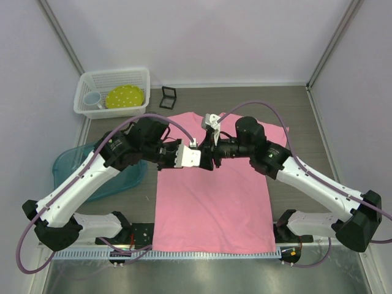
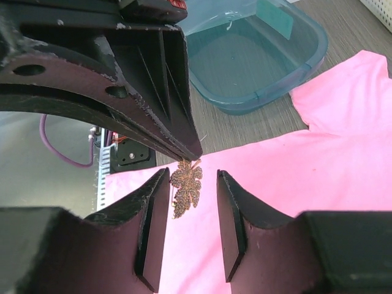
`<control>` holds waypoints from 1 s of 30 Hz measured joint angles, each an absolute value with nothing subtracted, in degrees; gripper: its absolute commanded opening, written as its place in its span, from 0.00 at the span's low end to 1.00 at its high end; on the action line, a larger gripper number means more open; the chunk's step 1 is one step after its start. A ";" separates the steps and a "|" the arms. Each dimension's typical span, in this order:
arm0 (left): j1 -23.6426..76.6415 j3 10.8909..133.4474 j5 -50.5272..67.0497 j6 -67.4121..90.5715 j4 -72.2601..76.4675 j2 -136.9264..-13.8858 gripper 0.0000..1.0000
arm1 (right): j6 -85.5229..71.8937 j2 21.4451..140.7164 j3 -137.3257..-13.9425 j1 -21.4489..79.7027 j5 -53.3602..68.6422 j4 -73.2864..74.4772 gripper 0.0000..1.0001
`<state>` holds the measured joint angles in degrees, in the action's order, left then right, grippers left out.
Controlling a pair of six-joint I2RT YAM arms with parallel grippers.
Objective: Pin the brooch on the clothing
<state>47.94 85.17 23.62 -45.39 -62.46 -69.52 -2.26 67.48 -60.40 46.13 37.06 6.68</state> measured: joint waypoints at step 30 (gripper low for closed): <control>16.49 73.54 51.96 -10.48 -33.23 -59.29 0.50 | -7.99 63.92 -61.04 40.62 33.67 -6.68 0.01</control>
